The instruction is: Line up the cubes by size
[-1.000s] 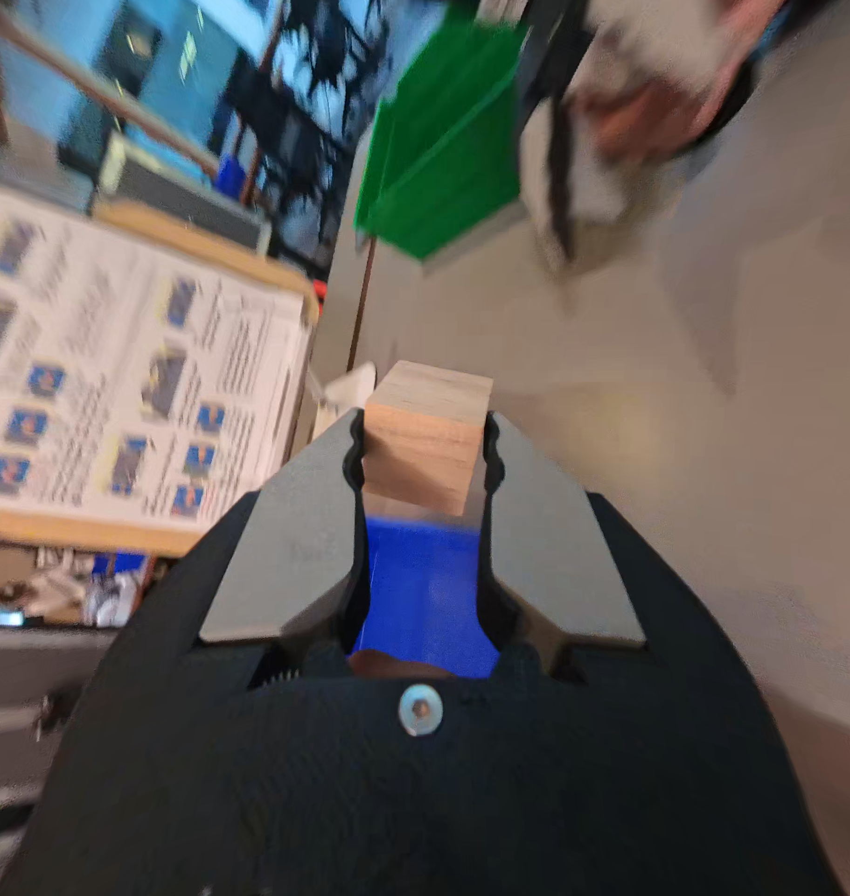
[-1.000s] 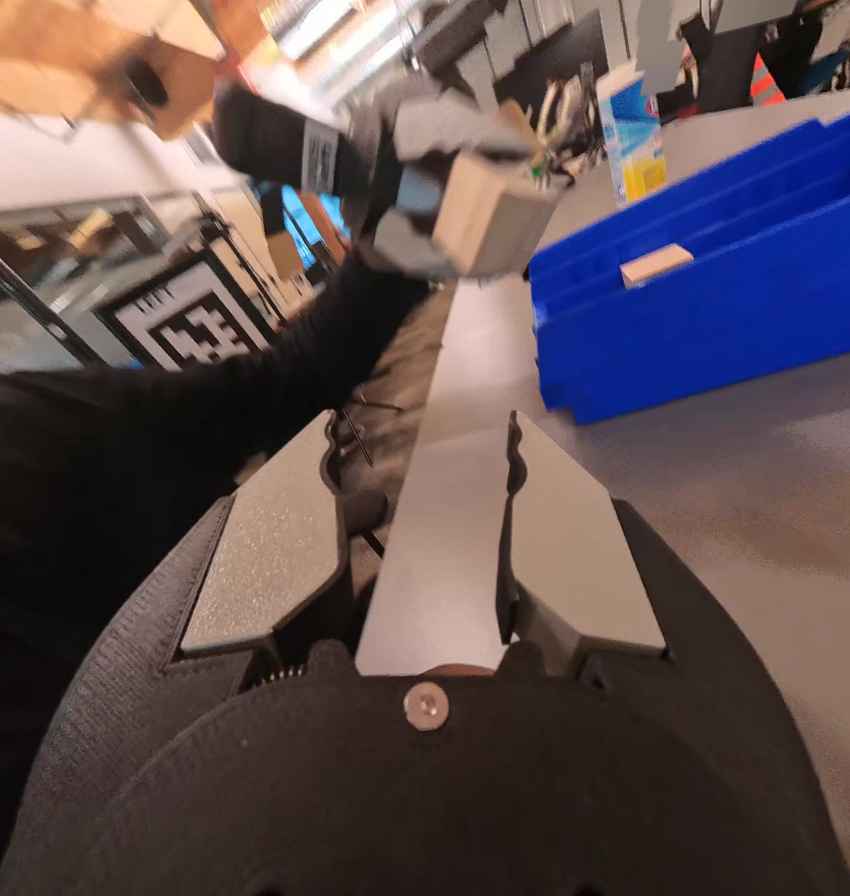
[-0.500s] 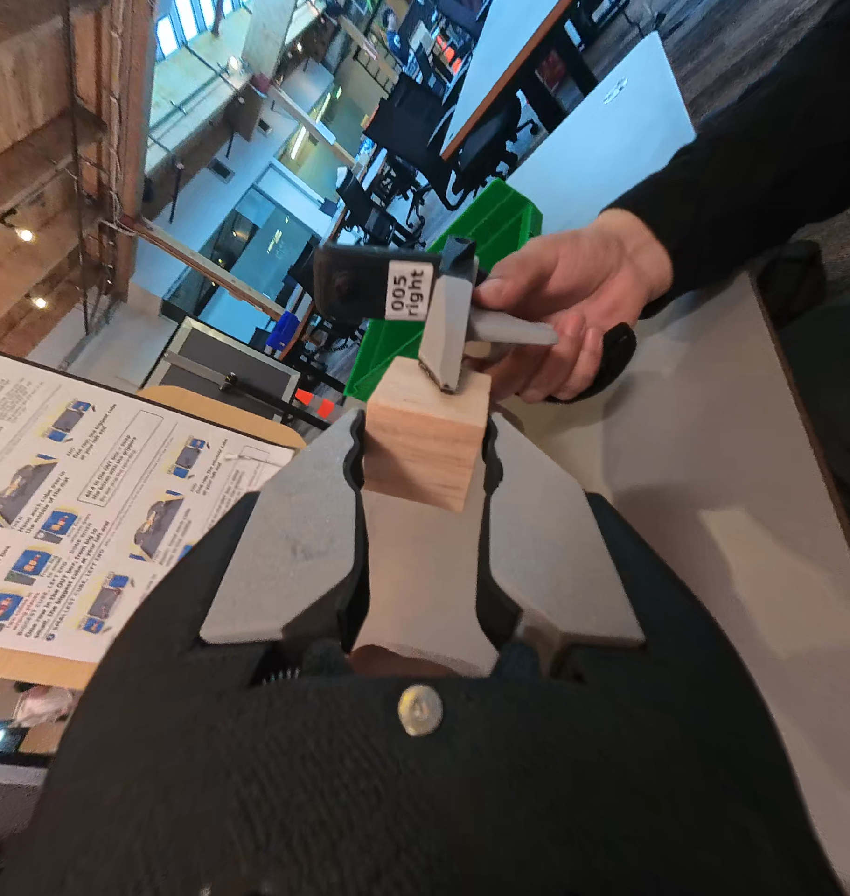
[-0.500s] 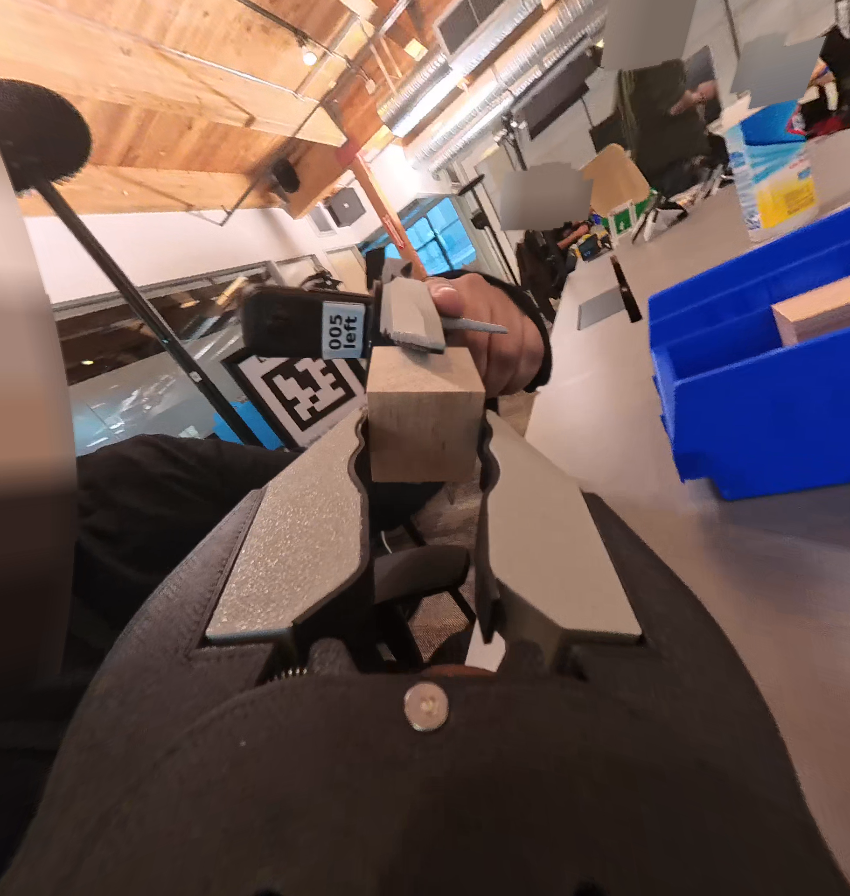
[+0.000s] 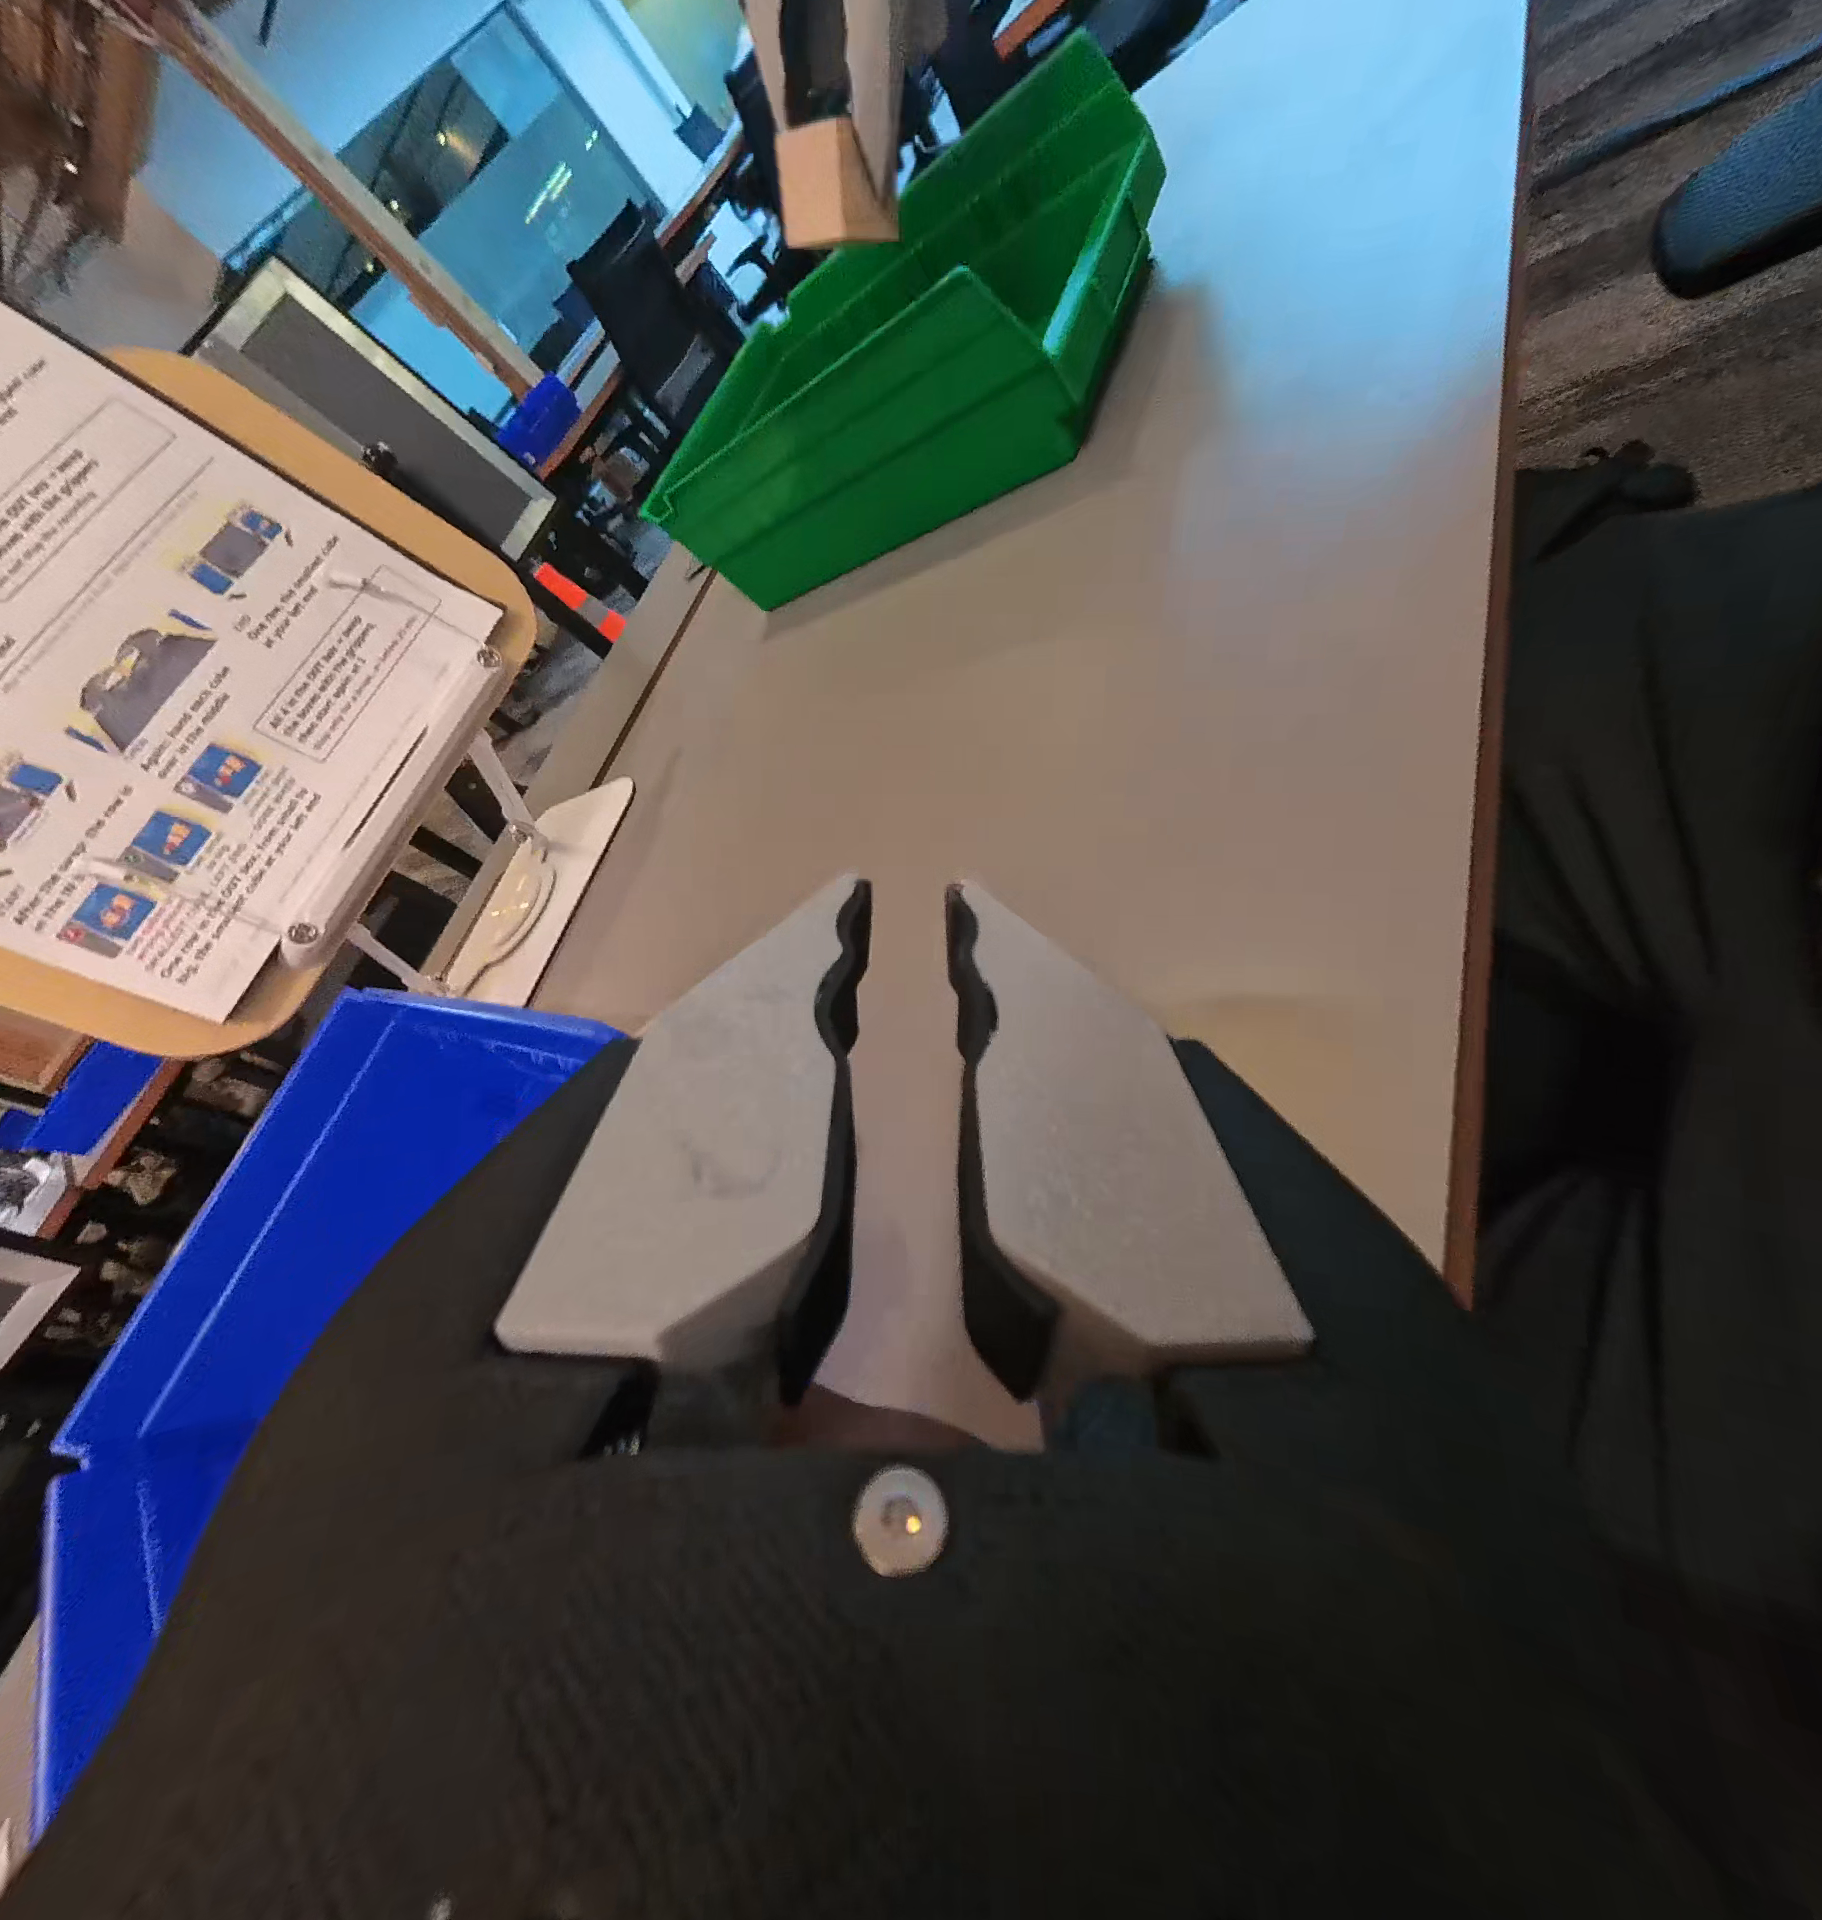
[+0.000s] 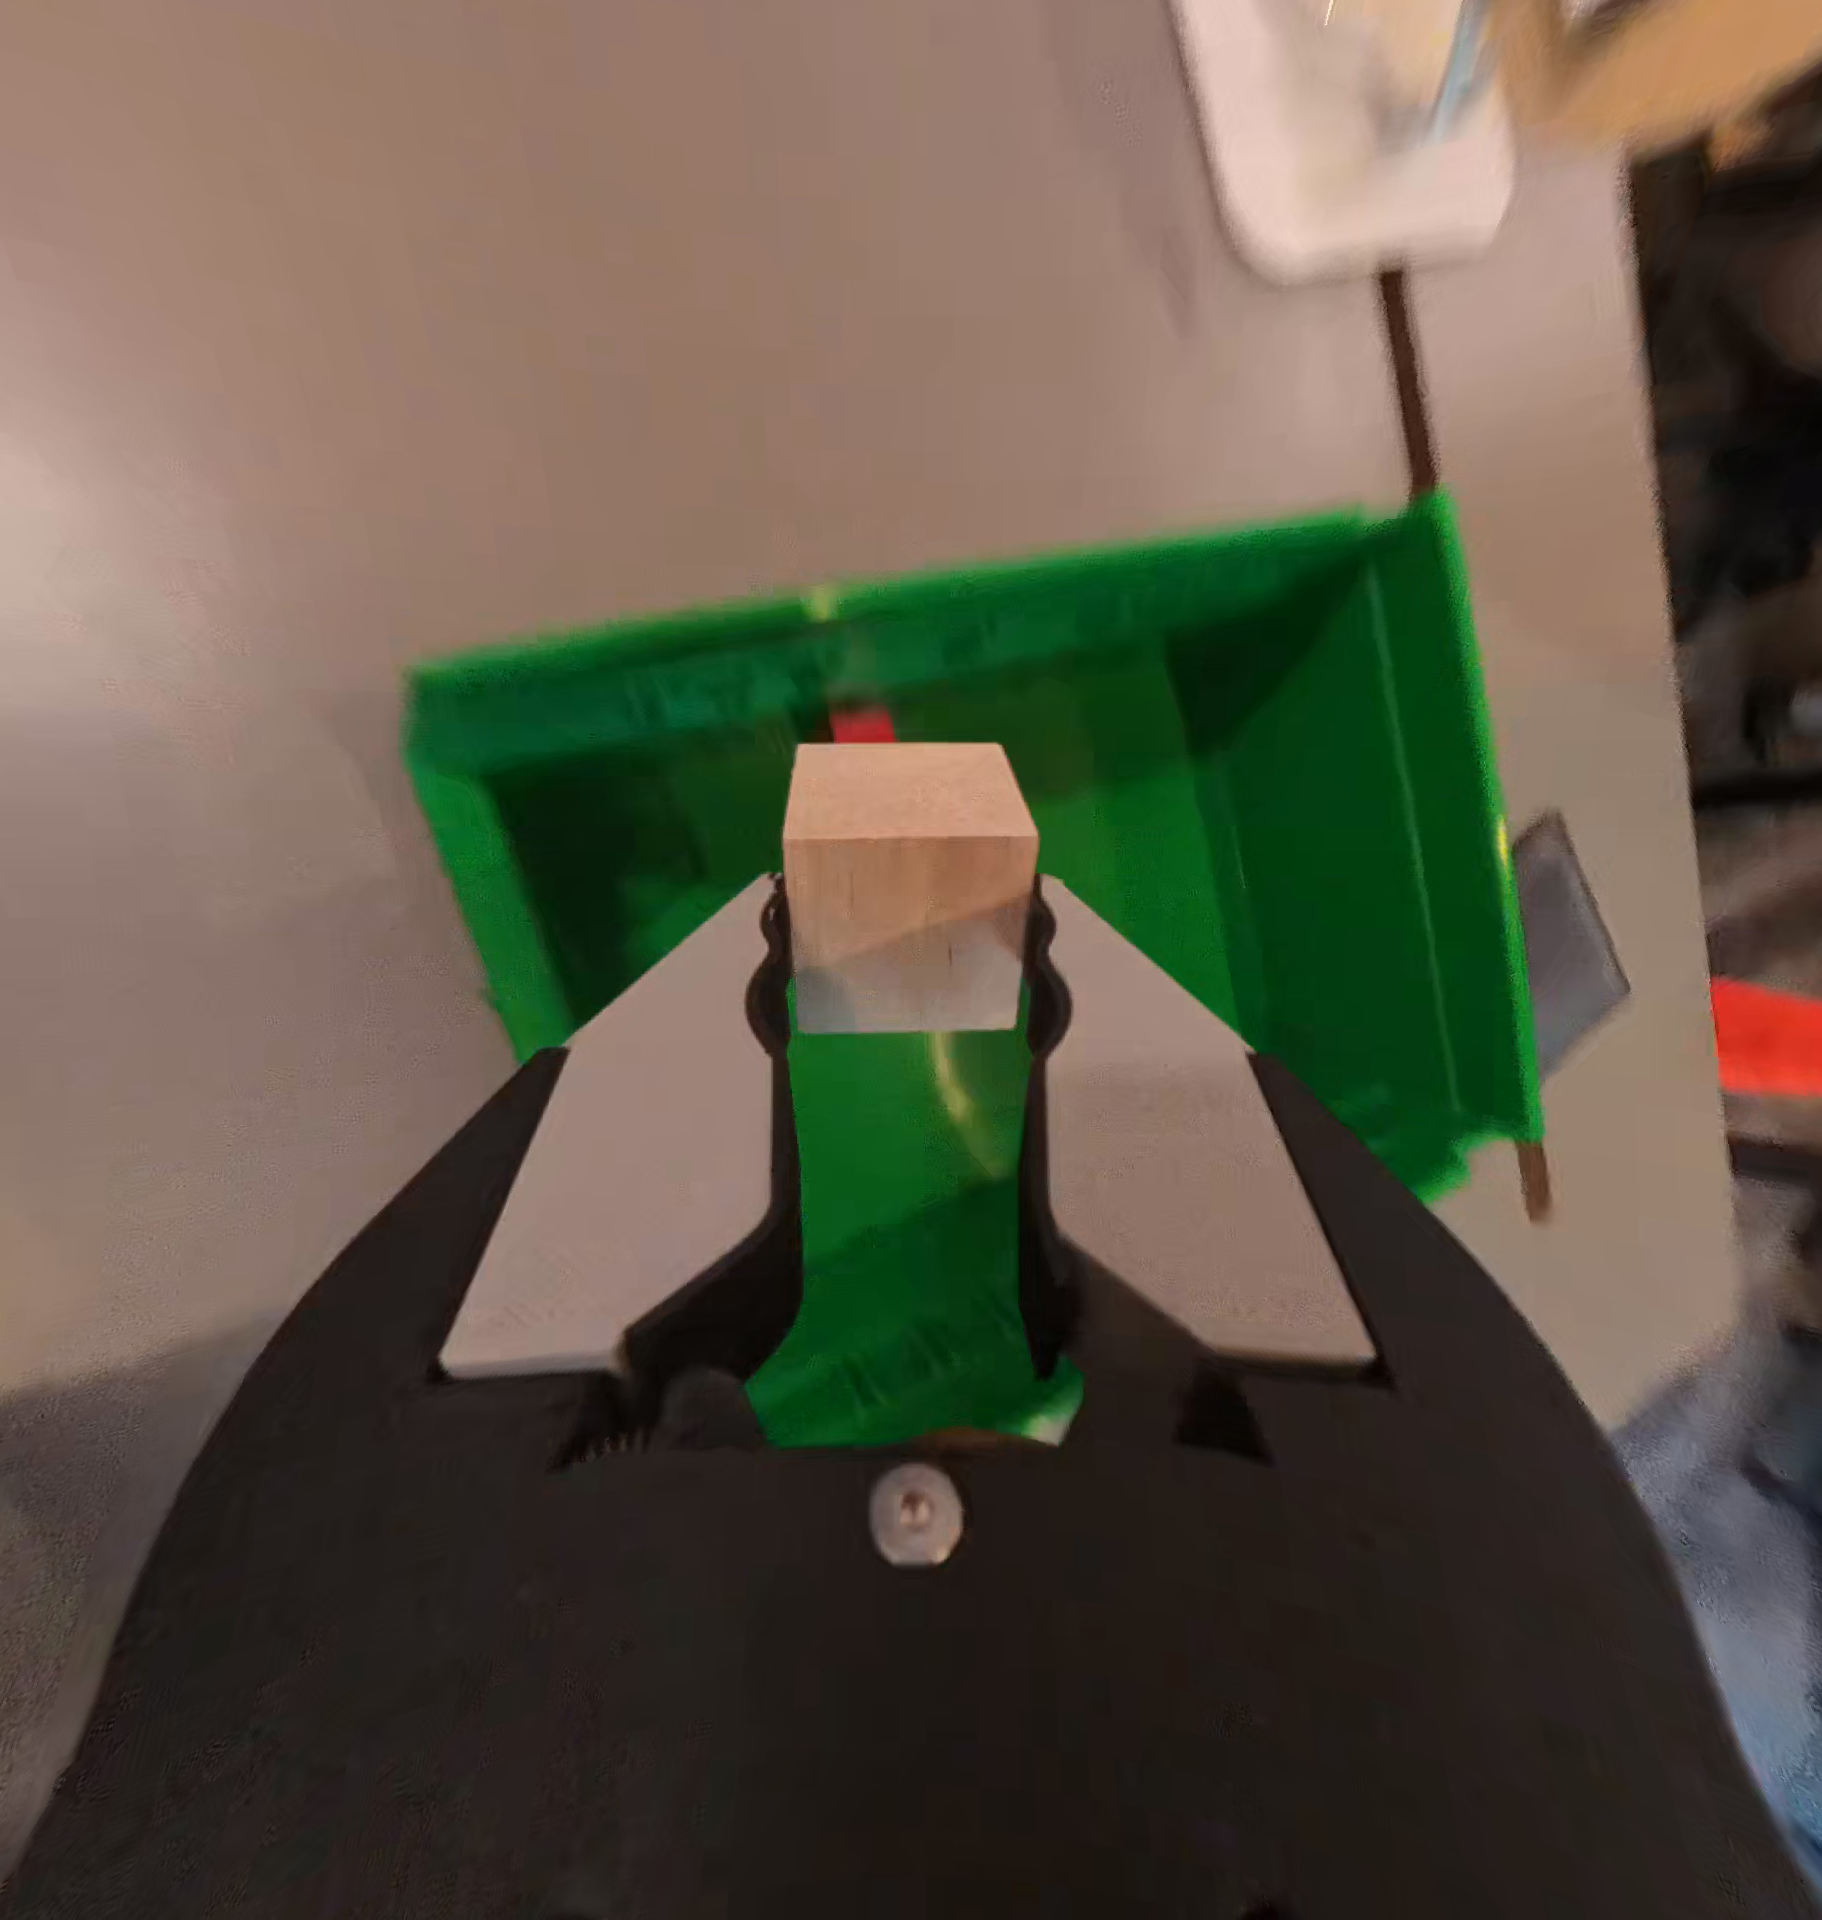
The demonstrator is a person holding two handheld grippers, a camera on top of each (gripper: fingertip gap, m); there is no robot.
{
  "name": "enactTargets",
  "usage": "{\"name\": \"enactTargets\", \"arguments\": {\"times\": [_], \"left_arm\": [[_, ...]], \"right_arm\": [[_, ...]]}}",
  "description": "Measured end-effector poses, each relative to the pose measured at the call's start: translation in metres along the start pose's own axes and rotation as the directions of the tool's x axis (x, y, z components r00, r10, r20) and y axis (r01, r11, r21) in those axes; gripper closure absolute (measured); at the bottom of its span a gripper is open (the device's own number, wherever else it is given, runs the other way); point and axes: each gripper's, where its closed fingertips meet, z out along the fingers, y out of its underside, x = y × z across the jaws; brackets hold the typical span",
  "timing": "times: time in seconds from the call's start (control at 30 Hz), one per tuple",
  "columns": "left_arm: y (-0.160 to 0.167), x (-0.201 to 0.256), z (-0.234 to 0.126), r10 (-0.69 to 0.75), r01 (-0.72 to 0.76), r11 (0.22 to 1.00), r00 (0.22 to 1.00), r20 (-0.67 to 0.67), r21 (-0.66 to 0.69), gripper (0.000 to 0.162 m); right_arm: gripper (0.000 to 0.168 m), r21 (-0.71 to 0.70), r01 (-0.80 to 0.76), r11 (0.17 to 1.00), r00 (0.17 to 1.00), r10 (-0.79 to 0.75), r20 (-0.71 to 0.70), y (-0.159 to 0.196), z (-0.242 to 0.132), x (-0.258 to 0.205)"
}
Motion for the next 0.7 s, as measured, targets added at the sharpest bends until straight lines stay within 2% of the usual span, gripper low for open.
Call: {"name": "enactTargets", "arguments": {"times": [0.1, 0.2, 0.33, 0.53, 0.7], "left_arm": [[0.002, 0.005, 0.001, -0.013, 0.013, 1.0, 1.0, 0.002, -0.001, 0.15], [0.005, 0.01, 0.003, -0.015, 0.014, 1.0, 1.0, -0.009, -0.025, 0.149], [0.013, 0.012, 0.003, -0.01, 0.008, 0.998, 1.0, -0.026, -0.068, 0.147], [0.022, 0.009, 0.002, -0.046, 0.043, 0.996, 0.998, -0.035, -0.084, 0.145], [0.03, 0.01, 0.004, -0.066, 0.059, 0.992, 0.996, -0.056, -0.116, 0.137]], "right_arm": [[0.126, -0.26, 0.086, 0.962, 0.996, -0.081, 0.031, 0.049, 0.026, 0.014], [0.126, -0.385, 0.141, 0.912, 0.988, -0.103, 0.117, 0.073, 0.047, 0.014], [0.126, -0.422, 0.204, 0.884, 0.969, -0.119, 0.218, 0.079, 0.066, 0.007], [0.125, -0.432, 0.273, 0.86, 0.943, -0.15, 0.296, 0.085, 0.086, 0.0], [0.119, -0.441, 0.23, 0.868, 0.955, -0.113, 0.274, 0.087, 0.088, 0.005]]}}
